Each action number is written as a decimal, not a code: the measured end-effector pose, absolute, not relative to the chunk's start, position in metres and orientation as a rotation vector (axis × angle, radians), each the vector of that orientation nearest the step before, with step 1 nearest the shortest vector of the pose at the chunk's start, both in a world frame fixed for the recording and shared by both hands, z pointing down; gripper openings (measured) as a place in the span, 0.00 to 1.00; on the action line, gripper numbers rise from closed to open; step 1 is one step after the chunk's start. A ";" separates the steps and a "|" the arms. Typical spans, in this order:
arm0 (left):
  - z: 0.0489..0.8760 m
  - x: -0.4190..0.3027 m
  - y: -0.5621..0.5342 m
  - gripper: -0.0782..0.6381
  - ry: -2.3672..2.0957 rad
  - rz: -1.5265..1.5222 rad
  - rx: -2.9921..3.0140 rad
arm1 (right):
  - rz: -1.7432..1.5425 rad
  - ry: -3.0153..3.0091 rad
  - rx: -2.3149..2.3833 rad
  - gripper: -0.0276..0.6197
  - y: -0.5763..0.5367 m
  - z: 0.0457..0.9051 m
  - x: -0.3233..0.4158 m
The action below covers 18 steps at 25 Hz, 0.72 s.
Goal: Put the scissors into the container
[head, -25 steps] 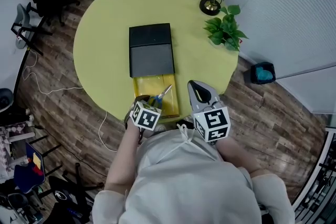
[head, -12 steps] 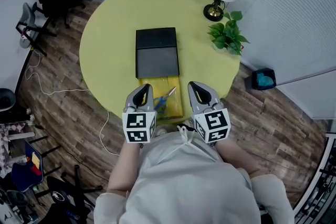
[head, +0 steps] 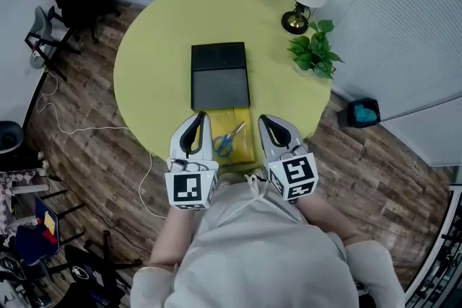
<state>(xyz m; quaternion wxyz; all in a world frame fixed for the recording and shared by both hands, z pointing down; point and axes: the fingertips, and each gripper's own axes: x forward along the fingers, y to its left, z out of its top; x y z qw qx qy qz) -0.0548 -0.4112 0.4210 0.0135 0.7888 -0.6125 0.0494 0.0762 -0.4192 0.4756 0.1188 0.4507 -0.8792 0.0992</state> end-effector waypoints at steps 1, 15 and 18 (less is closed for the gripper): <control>0.421 -0.054 -0.410 0.12 -1.903 0.151 2.464 | 0.286 -2.571 1.313 0.04 -0.418 0.476 0.075; 0.435 -0.042 -0.403 0.12 -1.816 0.211 2.504 | 0.260 -2.568 1.287 0.04 -0.408 0.476 0.071; 0.437 -0.034 -0.404 0.12 -1.771 0.226 2.529 | 0.259 -2.564 1.286 0.04 -0.409 0.477 0.073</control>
